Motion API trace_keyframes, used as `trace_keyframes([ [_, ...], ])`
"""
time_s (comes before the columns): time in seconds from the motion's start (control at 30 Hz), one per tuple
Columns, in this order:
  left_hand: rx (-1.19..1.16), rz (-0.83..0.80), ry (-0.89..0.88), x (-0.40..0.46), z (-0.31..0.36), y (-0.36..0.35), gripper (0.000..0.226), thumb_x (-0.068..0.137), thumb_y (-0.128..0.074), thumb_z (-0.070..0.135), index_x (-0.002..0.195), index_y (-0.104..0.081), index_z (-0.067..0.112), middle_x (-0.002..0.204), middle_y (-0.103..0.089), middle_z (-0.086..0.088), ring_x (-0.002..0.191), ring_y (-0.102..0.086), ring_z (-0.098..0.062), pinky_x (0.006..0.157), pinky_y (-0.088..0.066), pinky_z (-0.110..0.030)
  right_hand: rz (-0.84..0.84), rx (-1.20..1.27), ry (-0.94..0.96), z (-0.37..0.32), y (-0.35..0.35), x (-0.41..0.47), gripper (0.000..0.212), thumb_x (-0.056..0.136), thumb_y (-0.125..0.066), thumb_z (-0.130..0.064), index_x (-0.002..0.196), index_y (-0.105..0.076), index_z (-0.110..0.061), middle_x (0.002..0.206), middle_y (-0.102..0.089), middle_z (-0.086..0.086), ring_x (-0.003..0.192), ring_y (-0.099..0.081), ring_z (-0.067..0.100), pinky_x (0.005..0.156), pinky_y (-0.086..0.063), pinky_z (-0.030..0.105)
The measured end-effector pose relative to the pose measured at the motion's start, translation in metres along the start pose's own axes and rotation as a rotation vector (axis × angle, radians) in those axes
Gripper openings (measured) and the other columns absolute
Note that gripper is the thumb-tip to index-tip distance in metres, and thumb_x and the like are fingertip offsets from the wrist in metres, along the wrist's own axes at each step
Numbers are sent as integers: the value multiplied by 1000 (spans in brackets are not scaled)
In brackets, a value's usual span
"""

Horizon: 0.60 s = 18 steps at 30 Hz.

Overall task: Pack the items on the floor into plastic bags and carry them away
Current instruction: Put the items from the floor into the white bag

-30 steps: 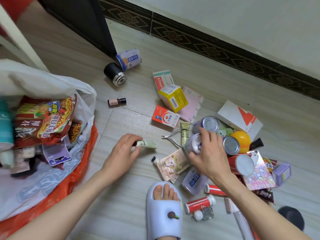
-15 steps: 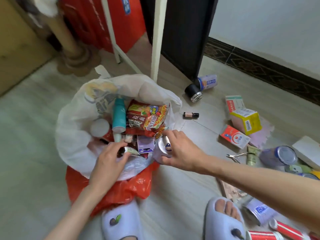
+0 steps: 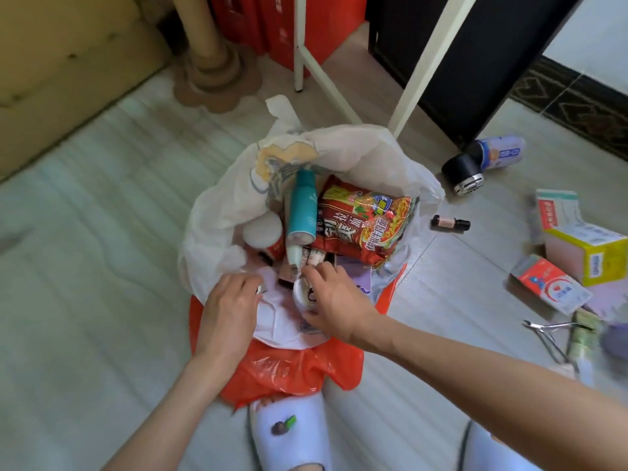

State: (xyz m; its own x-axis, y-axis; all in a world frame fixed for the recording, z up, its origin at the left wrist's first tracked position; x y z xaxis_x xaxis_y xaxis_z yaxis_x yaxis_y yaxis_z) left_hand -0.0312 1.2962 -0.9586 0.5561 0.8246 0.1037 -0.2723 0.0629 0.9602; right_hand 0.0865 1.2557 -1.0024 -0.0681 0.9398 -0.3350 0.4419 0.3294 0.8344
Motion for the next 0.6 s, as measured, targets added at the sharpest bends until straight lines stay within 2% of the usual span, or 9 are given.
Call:
trace_keyframes([
  [0.13, -39, -50, 13, 2, -6, -16, 19, 76, -47, 15, 86, -62, 7, 83, -66, -10, 73, -60, -30, 74, -37, -31, -65, 7, -26, 6, -15, -4, 78, 83, -63, -28, 144, -18, -9, 139, -35, 14, 121, -37, 35, 102, -33, 40],
  [0.2, -76, -54, 14, 5, -5, -17, 18, 75, -55, 10, 90, -64, 5, 86, -67, -11, 75, -62, -31, 77, -36, -30, -61, 44, -23, 7, -15, -6, 76, 83, -64, -26, 143, -21, -10, 141, -33, 12, 122, -37, 34, 102, -35, 42],
  [0.27, -101, -82, 13, 4, -1, -21, 31, 70, -68, -1, 100, -63, 2, 95, -67, -14, 84, -63, -33, 83, -35, -31, -74, 93, -17, 6, -12, -11, 72, 83, -63, -25, 142, -23, -11, 143, -30, 11, 125, -37, 33, 101, -37, 44],
  [0.33, -143, -104, 34, 1, 3, -21, 42, 70, -71, -4, 110, -60, -1, 106, -64, -17, 95, -62, -34, 89, -38, -33, -70, 117, 3, 4, -2, -19, 71, 84, -62, -26, 142, -23, -10, 143, -30, 11, 127, -36, 32, 102, -36, 43],
  [0.43, -184, -88, 59, -8, 16, -10, 39, 80, -60, 7, 118, -55, -1, 116, -59, -18, 108, -56, -30, 97, -37, -32, -41, 82, 42, 8, 22, -41, 64, 88, -55, -27, 142, -24, -10, 144, -34, 10, 126, -39, 29, 99, -35, 36],
  [0.5, -195, -82, -7, -11, 39, -2, 41, 84, -45, 19, 120, -53, 1, 118, -58, -17, 111, -52, -24, 97, -35, -32, -12, 45, 47, 19, 40, -63, 60, 90, -53, -26, 141, -27, -9, 142, -37, 11, 125, -41, 30, 98, -36, 36],
  [0.6, -195, -92, -150, -8, 90, 4, 41, 86, -40, 22, 121, -53, 3, 120, -57, -14, 112, -52, -23, 97, -38, -34, 6, -8, -20, 60, 57, -106, 59, 90, -52, -30, 141, -28, -9, 138, -41, 13, 121, -44, 33, 96, -41, 40],
])
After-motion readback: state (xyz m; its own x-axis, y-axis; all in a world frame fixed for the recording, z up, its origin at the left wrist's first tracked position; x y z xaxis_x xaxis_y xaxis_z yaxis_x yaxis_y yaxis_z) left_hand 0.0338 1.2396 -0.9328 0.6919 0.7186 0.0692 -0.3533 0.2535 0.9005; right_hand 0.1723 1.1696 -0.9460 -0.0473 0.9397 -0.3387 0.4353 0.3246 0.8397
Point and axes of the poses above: each hand's wrist, its own x-axis towards the middle knuckle, its own y-axis out of the back of the hand, z = x × y, the point moved 10 cm from there along x, towards the middle knuckle
